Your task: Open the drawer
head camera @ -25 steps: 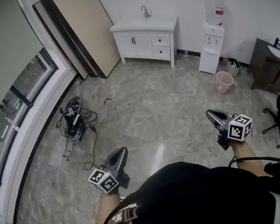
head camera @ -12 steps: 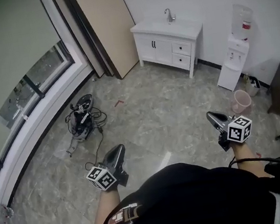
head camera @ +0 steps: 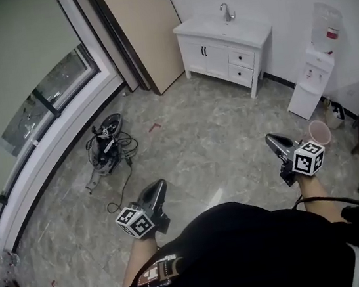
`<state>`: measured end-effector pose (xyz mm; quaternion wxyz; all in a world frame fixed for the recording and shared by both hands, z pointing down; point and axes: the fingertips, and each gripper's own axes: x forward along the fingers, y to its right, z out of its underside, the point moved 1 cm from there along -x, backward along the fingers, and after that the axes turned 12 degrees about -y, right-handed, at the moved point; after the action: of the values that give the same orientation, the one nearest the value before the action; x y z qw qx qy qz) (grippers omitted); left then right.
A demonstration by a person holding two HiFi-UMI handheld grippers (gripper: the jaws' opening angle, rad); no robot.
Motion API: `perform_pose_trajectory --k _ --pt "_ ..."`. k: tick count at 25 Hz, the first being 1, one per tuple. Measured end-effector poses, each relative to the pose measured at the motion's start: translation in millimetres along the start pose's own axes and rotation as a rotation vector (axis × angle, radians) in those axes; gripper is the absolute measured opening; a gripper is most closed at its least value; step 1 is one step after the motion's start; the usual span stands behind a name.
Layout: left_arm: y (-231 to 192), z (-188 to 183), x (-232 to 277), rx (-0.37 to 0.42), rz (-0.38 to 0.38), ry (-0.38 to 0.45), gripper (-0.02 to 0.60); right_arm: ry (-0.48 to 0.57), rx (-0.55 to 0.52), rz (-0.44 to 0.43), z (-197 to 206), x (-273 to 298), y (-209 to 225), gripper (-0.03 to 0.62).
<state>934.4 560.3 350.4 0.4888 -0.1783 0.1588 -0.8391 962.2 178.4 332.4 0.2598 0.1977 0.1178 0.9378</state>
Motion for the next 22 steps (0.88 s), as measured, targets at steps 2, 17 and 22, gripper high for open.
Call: perform_pose_trajectory --k 2,17,22 --pt "-7 -2 7 0.004 -0.015 -0.019 0.0 -0.005 0.006 -0.008 1 10 8 0.002" --pt "-168 -79 31 0.023 0.094 -0.032 0.0 0.027 0.004 0.08 -60 148 8 0.002" --pt "-238 -130 16 0.041 0.091 -0.033 0.0 0.037 -0.006 0.09 -95 222 -11 0.002"
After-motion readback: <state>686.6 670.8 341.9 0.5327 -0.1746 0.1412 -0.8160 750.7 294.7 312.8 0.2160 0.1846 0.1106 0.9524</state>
